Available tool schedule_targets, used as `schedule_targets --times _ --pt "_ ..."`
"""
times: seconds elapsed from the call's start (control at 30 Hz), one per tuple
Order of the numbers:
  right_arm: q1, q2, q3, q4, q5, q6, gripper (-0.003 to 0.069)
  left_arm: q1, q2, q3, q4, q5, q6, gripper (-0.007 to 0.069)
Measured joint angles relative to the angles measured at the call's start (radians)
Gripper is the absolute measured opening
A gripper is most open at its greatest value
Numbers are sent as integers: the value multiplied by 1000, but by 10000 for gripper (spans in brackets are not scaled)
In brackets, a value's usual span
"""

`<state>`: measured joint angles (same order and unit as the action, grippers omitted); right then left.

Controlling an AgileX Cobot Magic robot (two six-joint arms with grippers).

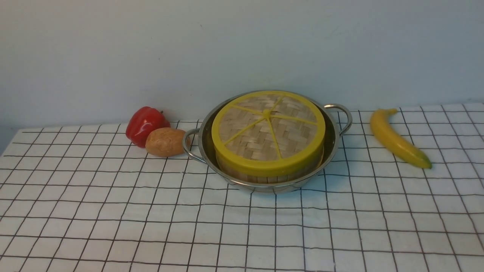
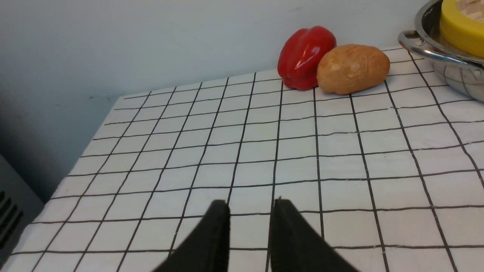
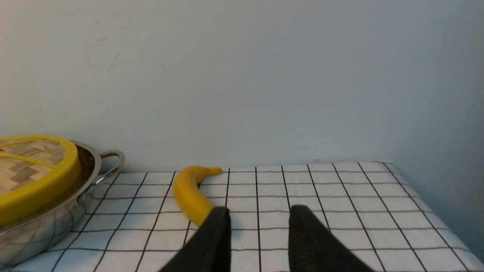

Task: Place the steamer in the pot on the white tablecloth, and put the lid on the steamer.

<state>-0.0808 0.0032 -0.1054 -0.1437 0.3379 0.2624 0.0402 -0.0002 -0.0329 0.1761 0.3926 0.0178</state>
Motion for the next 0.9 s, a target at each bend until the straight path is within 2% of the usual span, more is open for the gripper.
schedule_targets --times 0.9 --pt "1 0 4 34 12 22 243 0 0 0 0 0 0 192"
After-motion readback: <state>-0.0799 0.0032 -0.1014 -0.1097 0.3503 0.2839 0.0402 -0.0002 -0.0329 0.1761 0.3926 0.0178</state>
